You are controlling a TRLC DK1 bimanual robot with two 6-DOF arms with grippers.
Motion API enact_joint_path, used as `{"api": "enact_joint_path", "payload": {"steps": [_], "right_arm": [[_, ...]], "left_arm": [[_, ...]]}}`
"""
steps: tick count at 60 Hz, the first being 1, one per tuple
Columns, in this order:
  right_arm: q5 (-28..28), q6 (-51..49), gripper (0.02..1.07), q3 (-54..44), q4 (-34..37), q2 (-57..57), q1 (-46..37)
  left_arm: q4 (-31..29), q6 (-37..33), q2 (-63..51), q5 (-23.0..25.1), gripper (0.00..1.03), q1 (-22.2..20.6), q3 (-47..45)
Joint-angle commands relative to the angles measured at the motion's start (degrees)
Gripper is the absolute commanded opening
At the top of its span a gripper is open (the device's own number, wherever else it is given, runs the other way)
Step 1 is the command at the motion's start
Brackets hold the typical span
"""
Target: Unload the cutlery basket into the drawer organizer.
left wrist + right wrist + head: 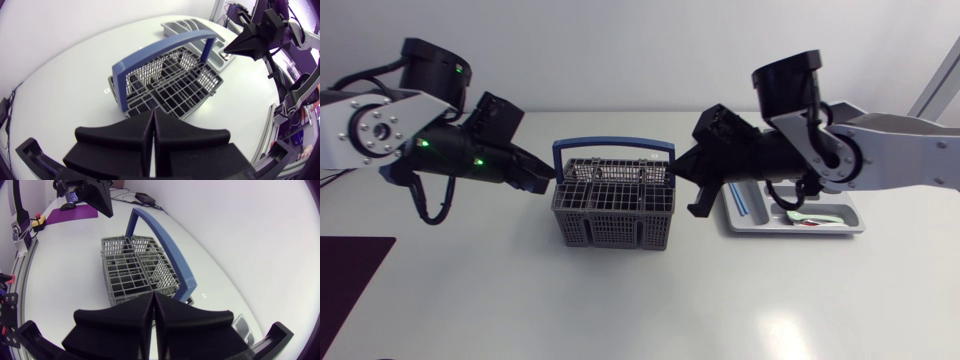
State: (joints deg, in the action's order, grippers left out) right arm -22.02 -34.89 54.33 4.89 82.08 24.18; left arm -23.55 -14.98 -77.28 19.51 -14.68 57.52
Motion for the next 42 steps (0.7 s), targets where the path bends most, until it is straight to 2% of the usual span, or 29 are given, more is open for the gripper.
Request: {"api": "enact_joint_path", "payload": {"steps": [1,8,13,19,21,22,23,27,30,32,34,35,42], "right_arm": [[0.2,1.4,0.08,-2.9,0.1,-3.5,-1.1],[1.3,1.8,0.09,-5.7,-1.6,-7.7,-2.7],[2.5,2.4,0.25,-8.0,-3.7,-11.2,-4.3],[3.0,2.6,0.25,-9.9,-4.4,-14.1,-7.2],[3.0,2.6,0.25,-10.6,-4.7,-15.0,-8.2],[3.4,2.8,0.26,-11.5,-5.2,-16.1,-9.2],[3.5,2.9,0.27,-11.9,-5.5,-16.8,-9.9],[3.6,3.8,0.46,-13.5,-6.5,-19.2,-11.5],[3.5,3.9,0.64,-14.5,-6.4,-20.9,-12.8],[3.5,3.8,0.80,-15.3,-6.4,-22.2,-13.5],[3.5,3.8,1.02,-16.1,-6.3,-23.5,-14.0],[3.5,3.8,1.05,-16.4,-6.3,-24.0,-14.3],[3.6,4.0,1.03,-18.7,-6.1,-28.1,-17.2]], "left_arm": [[-0.9,0.6,4.2,0.8,0.03,0.7,-2.3],[-0.7,0.1,8.4,1.1,0.05,2.6,-4.2],[-0.4,0.0,10.7,1.7,0.17,4.7,-5.2],[0.3,-0.5,12.3,1.7,0.21,7.6,-6.1],[0.3,-0.6,12.9,1.7,0.27,8.3,-6.4],[0.3,-0.8,13.8,1.8,0.37,8.8,-6.8],[0.3,-0.9,14.2,1.8,0.41,9.1,-7.1],[0.3,-1.2,15.8,1.8,0.55,10.3,-7.9],[0.2,-1.2,17.2,1.7,0.76,11.2,-8.4],[-0.3,-1.2,18.0,1.7,0.87,11.6,-8.5],[-0.4,-1.2,19.2,1.7,0.98,12.1,-8.8],[-0.4,-1.2,19.8,1.7,1.00,12.4,-9.0],[0.0,-1.1,23.5,1.4,0.99,13.8,-10.6]]}}
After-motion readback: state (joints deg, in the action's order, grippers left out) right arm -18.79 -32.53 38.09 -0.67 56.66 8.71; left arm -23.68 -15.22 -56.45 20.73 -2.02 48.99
